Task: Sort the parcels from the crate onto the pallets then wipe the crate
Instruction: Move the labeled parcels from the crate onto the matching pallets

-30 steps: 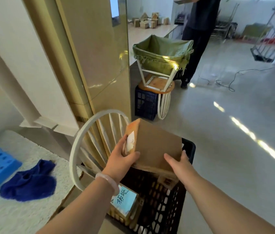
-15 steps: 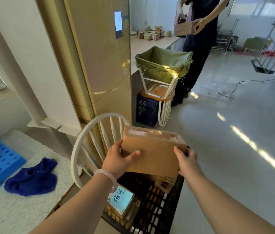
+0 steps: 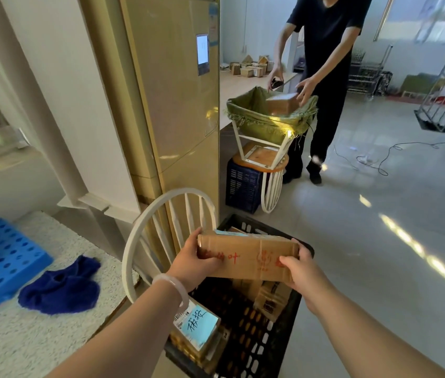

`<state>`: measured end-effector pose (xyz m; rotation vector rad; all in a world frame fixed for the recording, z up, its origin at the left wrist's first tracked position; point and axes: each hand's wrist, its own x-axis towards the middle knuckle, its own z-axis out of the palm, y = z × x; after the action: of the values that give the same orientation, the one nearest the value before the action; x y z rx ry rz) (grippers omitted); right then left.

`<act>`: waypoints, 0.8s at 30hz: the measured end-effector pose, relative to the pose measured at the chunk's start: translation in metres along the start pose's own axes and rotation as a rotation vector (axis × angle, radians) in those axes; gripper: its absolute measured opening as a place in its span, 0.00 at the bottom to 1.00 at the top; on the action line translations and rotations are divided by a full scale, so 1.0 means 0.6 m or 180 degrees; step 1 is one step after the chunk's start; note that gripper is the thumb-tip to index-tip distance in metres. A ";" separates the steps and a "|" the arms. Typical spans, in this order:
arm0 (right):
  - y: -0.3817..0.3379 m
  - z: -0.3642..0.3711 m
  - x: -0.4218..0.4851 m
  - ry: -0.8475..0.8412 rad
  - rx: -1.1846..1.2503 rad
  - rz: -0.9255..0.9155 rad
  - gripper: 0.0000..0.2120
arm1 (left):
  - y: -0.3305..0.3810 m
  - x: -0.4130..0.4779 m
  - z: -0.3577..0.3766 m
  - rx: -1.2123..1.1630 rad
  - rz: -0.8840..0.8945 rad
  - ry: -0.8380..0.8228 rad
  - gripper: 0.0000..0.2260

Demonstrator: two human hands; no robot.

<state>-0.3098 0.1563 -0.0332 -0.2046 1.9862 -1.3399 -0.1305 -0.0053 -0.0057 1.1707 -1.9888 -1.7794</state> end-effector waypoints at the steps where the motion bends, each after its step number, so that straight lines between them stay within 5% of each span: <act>1: 0.001 0.000 -0.001 0.0046 0.0171 0.0038 0.24 | -0.002 -0.003 0.000 -0.0072 0.0071 0.0053 0.32; 5: -0.003 0.004 -0.010 0.0130 0.0469 0.0108 0.18 | -0.003 -0.010 0.006 -0.0112 0.0242 0.0560 0.21; 9: -0.004 0.012 -0.015 0.0086 0.0398 0.0080 0.29 | -0.006 -0.014 0.007 -0.0127 0.0249 0.0863 0.14; 13: -0.003 0.015 -0.014 -0.0067 0.0402 0.0012 0.43 | -0.016 -0.019 -0.002 -0.0331 0.0350 0.0773 0.21; 17: 0.002 0.018 -0.014 -0.0158 0.0565 0.0000 0.38 | -0.015 -0.021 -0.009 -0.0449 0.0294 0.0693 0.32; 24: -0.003 0.017 -0.017 -0.0226 0.0609 -0.0068 0.27 | -0.014 -0.027 -0.021 -0.1142 -0.0484 0.0446 0.33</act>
<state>-0.2965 0.1531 -0.0289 -0.1811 1.7892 -1.5054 -0.1084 -0.0029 -0.0054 1.3080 -1.4594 -1.9612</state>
